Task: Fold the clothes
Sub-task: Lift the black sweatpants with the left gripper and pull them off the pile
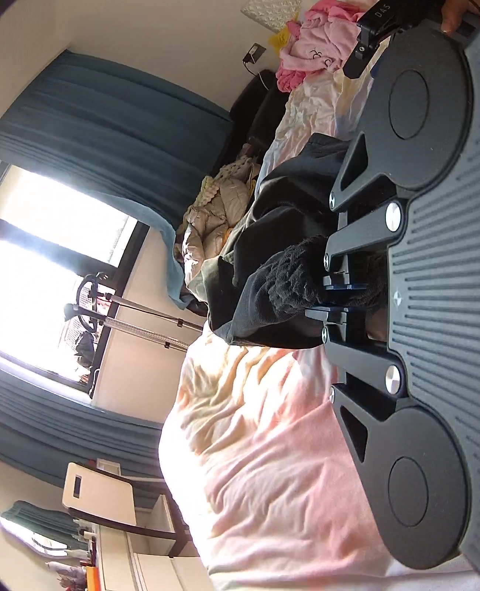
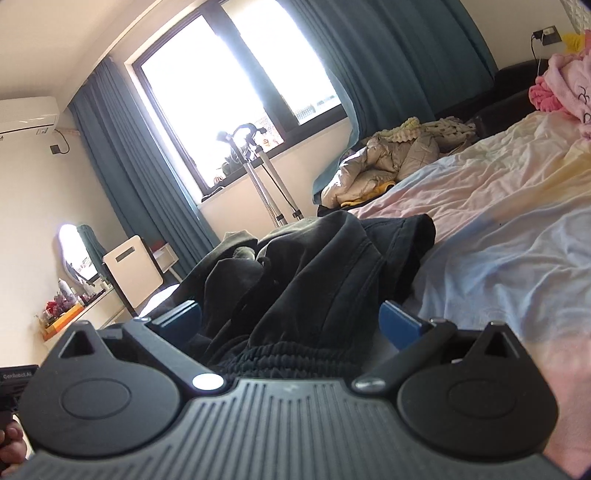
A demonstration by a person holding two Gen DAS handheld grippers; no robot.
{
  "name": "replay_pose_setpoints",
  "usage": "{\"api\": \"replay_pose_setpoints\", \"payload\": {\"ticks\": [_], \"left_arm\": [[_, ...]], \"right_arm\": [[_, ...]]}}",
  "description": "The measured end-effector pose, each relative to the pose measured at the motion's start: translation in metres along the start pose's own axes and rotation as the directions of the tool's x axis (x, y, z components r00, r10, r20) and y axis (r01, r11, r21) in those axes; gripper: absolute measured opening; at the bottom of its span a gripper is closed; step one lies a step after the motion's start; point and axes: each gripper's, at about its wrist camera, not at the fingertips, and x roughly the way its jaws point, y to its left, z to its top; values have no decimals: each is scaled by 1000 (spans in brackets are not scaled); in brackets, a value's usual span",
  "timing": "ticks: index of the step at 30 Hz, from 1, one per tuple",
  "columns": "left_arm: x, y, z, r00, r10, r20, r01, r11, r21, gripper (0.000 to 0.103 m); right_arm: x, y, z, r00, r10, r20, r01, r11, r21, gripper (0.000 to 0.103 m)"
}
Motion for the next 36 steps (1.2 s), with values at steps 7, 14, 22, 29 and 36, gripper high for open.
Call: {"api": "replay_pose_setpoints", "payload": {"ticks": [7,14,22,29,36], "left_arm": [[9,14,-9,1000,10,-2,-10,993,-115,10],[33,43,-20,996,38,-85,-63,944,-323,43],[47,48,-28,990,-32,-138,-23,925,-380,46],[51,47,-33,994,7,-109,-45,936,-348,34],[38,44,6,999,-17,37,28,944,-329,9]], "right_arm": [[45,-27,-18,989,5,-145,19,987,162,103],[80,-42,-32,974,82,-212,-25,966,258,103],[89,-59,-26,933,350,-88,-257,816,518,102],[97,-72,-34,967,183,-177,-73,865,497,55],[70,-42,-18,984,144,-104,-83,889,451,22]]}}
